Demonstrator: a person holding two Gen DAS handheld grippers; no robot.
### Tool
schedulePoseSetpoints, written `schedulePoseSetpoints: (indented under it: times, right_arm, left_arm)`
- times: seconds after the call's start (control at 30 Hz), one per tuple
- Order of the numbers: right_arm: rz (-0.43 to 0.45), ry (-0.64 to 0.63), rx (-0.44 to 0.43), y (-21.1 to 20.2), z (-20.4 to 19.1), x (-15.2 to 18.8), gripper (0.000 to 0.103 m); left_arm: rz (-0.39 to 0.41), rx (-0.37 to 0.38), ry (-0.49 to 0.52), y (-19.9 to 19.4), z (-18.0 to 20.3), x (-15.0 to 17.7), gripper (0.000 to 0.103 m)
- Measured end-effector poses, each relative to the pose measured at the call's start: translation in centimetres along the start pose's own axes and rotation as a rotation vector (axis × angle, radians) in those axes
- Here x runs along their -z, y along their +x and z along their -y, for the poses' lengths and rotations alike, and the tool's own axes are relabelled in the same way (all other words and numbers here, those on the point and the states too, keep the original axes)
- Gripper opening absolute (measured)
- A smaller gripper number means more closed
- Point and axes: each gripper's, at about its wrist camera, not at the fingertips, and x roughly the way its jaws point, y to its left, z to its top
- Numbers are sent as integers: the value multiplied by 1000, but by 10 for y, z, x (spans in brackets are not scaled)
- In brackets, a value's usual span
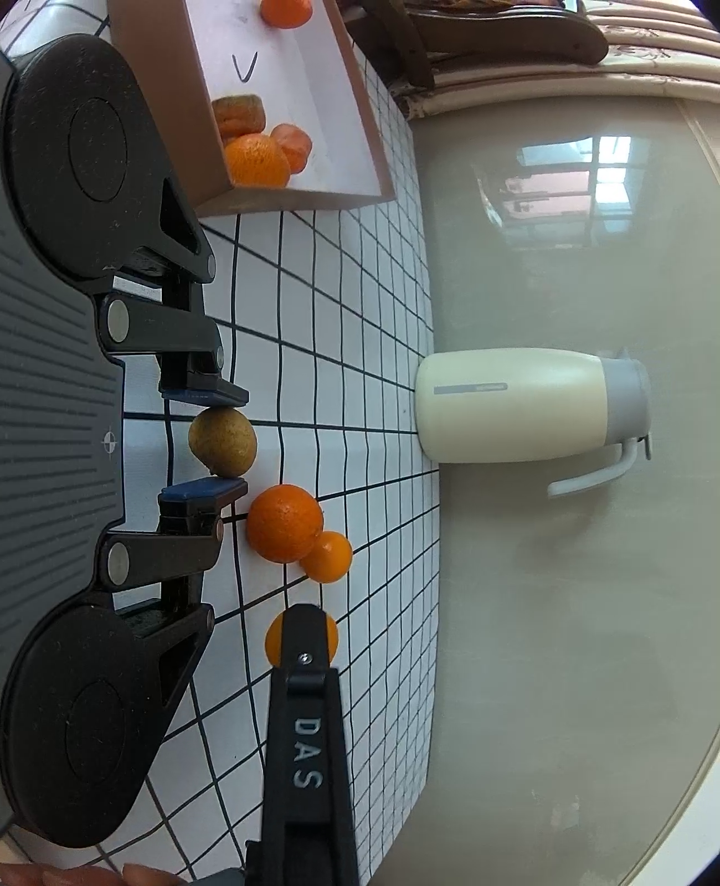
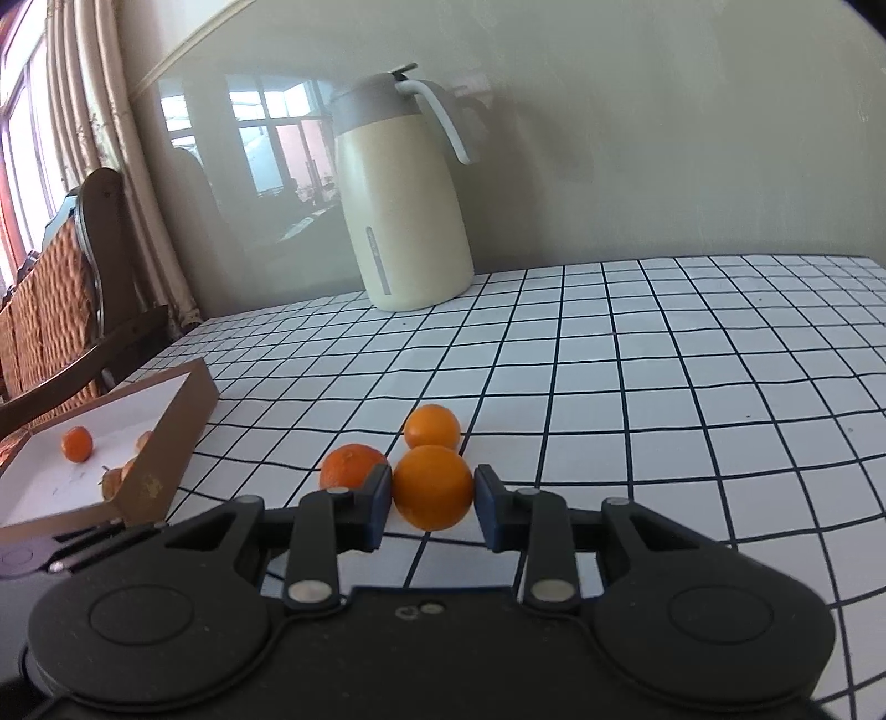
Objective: Organize fruits
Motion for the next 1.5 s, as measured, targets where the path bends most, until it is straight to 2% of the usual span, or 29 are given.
schedulePoseSetpoints:
  times: [0.4,0.83,1.5]
  right_arm:
    - [51,-32,-56,-20,-18,-5,24]
    - [110,-80,-168,-17,-63,-14,24]
    - [96,-154,-333,-3,-135,-10,24]
  left_arm:
    - [58,-16,-30,-35,-27,-9,28]
    - [121,-101,-122,-66,-82,-18,28]
    - [138,-227,-234,-93,-152,-6,28]
